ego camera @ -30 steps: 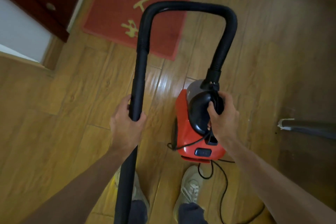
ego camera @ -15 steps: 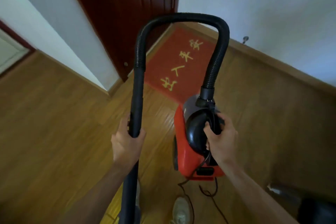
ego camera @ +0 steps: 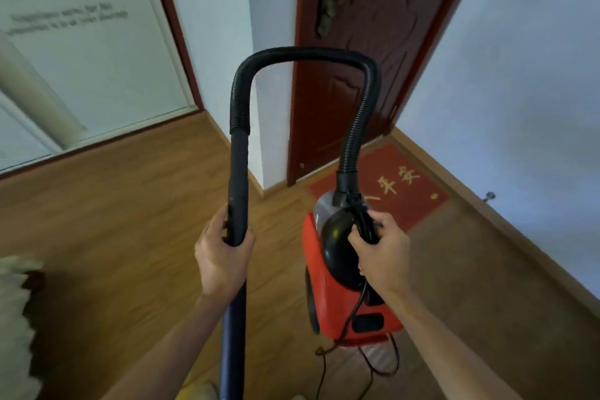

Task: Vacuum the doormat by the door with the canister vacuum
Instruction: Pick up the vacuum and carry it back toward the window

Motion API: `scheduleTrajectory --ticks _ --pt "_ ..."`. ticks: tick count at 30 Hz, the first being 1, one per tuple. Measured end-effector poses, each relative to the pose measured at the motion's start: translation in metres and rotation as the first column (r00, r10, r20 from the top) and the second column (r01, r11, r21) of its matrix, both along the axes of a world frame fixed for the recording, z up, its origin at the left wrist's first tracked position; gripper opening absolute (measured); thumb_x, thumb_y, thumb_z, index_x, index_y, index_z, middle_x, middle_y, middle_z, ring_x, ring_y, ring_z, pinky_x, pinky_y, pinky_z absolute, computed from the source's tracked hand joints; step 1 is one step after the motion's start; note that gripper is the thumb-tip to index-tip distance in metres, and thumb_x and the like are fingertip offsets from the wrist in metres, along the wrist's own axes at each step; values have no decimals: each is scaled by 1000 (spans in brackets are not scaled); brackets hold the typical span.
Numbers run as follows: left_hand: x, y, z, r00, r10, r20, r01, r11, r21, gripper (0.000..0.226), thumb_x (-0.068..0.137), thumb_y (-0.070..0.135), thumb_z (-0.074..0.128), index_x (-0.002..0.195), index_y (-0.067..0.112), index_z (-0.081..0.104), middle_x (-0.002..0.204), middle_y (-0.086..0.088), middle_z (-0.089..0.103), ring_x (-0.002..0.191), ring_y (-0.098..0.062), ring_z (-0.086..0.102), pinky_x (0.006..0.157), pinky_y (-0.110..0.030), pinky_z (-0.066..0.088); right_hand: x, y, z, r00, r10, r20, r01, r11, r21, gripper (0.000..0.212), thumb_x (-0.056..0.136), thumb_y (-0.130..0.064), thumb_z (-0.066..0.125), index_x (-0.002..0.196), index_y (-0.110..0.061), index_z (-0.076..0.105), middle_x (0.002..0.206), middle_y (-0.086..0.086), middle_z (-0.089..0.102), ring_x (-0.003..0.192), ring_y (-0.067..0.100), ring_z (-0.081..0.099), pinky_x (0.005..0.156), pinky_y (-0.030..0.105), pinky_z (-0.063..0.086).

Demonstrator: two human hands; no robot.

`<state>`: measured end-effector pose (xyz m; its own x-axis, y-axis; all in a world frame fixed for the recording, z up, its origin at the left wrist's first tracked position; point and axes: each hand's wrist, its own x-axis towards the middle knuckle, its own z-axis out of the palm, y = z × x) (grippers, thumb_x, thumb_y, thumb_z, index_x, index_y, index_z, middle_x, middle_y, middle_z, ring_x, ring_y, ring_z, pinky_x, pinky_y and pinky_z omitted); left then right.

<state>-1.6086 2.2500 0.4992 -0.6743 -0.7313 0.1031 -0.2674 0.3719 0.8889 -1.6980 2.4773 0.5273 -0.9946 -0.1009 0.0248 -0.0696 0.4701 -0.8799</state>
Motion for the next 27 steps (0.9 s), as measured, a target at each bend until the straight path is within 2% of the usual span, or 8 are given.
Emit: scheduleTrajectory --ticks 3,9,13,17,20,27 --pt "29 -27 26 997 65 -37 -66 998 -19 59 84 16 77 138 15 54 104 4 63 92 -23 67 81 -47 59 9 -30 25 997 65 -43 -65 998 3 28 87 -16 73 113 -18 62 80 -5 69 61 18 66 56 34 56" --pt "81 -85 70 978 195 -70 -199 979 -53 55 84 18 75 135 16 55 101 7 62 94 -19 66 85 -46 58 31 -104 69 976 186 -117 -194 979 -62 26 86 -13 73 111 -16 66 68 6 66 43 18 59 44 30 48" --pt "120 -132 98 959 268 -94 -276 958 -83 55 84 19 75 135 13 55 106 2 64 99 -17 63 89 -40 56 49 -156 95 956 250 -157 -266 959 -93 26 86 -13 73 111 -14 68 62 4 65 37 16 56 42 31 47" --pt "157 -177 129 937 322 -134 -336 936 -106 35 83 15 75 115 12 60 90 5 59 83 -17 60 75 -37 56 68 -208 121 934 308 -180 -330 938 -109 24 85 -15 74 109 -15 70 64 3 66 40 13 56 46 27 46" --pt "180 -208 151 922 357 -151 -376 918 -126 30 82 15 75 108 13 60 81 12 55 78 -20 62 66 -32 53 78 -248 144 925 334 -183 -359 924 -130 22 85 -14 73 106 -14 69 64 6 65 37 14 53 41 24 42" --pt "217 -278 176 917 371 -148 -395 897 -201 33 80 16 76 109 18 61 87 3 64 78 -20 63 70 -47 58 91 -333 189 892 390 -227 -432 885 -175 10 86 -10 71 95 -15 68 54 9 59 33 23 48 35 28 42"
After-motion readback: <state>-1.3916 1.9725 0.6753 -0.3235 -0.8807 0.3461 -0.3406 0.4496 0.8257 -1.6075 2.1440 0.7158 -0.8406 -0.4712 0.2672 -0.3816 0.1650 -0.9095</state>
